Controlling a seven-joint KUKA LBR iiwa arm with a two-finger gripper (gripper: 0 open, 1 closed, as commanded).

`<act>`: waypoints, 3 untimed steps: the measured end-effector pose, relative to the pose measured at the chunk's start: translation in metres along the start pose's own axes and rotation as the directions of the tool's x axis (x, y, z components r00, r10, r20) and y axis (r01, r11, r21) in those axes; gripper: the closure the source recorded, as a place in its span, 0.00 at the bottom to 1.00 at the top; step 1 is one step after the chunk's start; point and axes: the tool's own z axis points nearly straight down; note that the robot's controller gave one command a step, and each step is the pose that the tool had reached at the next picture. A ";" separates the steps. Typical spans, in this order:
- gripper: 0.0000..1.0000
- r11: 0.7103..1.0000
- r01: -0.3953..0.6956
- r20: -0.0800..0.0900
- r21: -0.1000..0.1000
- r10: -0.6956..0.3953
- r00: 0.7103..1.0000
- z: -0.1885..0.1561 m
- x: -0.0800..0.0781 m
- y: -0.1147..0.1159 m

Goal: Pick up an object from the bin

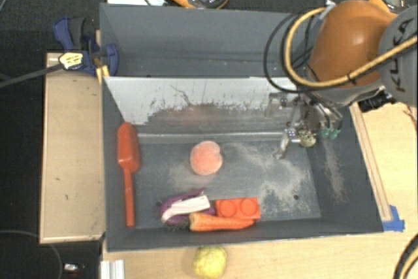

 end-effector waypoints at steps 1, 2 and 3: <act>0.00 1.000 0.001 0.008 0.000 -0.001 1.000 -0.004 -0.002 0.000; 0.00 0.993 -0.116 0.004 -0.001 0.116 0.993 0.149 0.018 0.031; 0.00 0.996 -0.088 0.021 -0.001 0.088 0.996 0.056 0.003 0.041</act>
Offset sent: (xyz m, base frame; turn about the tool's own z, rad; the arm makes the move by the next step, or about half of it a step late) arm -0.0188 0.0302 -0.1469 0.1174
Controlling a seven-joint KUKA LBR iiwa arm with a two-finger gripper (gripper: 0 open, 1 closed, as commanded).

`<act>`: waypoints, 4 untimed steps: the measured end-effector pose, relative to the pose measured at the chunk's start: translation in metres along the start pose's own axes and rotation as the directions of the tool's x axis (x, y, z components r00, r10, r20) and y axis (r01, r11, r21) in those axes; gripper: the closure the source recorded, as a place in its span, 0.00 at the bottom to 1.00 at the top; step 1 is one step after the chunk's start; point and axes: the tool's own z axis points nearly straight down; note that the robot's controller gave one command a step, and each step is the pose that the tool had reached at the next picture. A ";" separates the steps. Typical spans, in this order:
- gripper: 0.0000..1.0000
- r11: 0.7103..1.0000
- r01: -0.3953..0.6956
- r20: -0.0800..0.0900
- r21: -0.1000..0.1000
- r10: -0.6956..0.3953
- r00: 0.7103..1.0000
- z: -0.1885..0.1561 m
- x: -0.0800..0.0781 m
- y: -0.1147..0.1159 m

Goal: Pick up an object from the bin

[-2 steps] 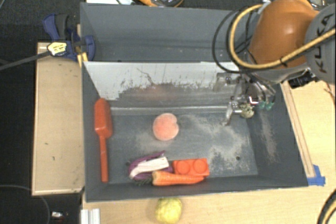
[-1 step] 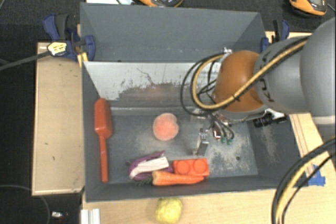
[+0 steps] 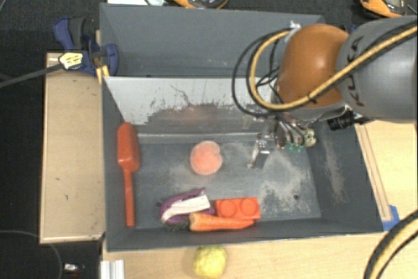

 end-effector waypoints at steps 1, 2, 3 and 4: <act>0.00 0.994 0.108 -0.023 -0.003 -0.108 0.994 0.060 0.006 0.075; 0.00 0.984 0.180 0.004 0.002 -0.180 0.984 0.090 -0.002 0.071; 1.00 0.982 0.191 -0.011 -0.004 -0.191 0.981 0.090 -0.008 0.086; 1.00 0.982 0.191 -0.011 -0.004 -0.191 0.981 0.090 -0.008 0.086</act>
Offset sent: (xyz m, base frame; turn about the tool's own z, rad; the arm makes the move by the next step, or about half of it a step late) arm 0.0093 0.0701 -0.0910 -0.1821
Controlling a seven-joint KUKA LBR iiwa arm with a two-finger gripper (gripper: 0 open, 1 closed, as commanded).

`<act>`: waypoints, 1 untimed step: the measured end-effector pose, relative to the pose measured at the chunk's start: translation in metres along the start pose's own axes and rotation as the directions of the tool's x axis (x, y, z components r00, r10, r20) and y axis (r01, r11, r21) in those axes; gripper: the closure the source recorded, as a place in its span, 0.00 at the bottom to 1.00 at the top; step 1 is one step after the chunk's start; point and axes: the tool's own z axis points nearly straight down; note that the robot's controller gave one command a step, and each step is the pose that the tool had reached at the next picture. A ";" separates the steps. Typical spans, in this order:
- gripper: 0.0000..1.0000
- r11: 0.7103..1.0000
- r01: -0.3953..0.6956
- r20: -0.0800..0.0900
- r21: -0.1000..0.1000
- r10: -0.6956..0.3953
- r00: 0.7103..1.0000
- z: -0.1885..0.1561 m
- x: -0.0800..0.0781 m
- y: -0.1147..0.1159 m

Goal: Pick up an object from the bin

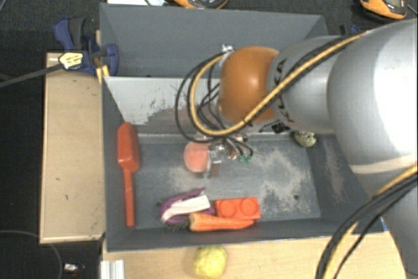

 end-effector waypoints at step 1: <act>1.00 1.000 0.000 -0.011 0.001 0.000 1.000 -0.017 0.003 0.000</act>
Offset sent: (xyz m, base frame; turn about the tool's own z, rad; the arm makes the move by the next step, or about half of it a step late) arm -0.0021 -0.0005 0.0235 0.0000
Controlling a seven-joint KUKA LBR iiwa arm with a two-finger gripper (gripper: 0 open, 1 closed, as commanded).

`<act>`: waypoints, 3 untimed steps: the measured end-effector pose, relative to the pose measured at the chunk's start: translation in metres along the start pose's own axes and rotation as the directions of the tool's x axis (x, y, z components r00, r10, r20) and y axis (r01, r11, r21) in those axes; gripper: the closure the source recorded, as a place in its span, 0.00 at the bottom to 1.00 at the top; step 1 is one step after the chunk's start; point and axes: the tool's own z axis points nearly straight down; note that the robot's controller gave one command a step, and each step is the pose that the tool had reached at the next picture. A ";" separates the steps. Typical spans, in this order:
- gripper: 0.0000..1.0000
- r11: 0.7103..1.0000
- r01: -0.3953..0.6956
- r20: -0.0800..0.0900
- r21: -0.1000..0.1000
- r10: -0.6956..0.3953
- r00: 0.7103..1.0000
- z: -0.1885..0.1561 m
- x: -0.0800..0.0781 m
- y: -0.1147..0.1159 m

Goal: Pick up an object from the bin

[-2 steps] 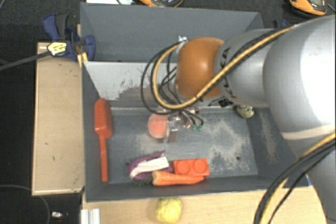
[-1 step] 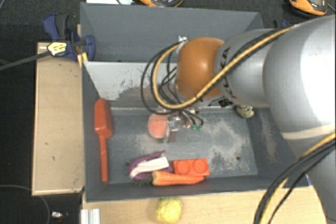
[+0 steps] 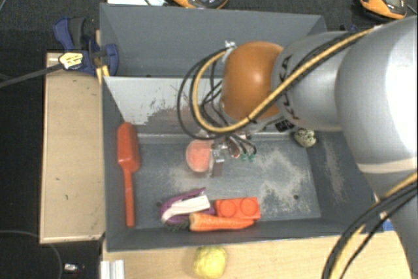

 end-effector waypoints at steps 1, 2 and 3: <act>1.00 1.000 0.000 0.007 -0.001 0.000 1.000 -0.040 -0.002 0.000; 1.00 1.000 0.000 0.011 -0.001 0.000 1.000 -0.083 -0.003 0.000; 1.00 1.000 0.000 0.016 -0.001 0.000 1.000 -0.101 -0.004 0.000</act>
Offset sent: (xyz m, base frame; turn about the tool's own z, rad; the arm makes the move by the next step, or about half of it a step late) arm 0.0014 0.0003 0.0312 0.0000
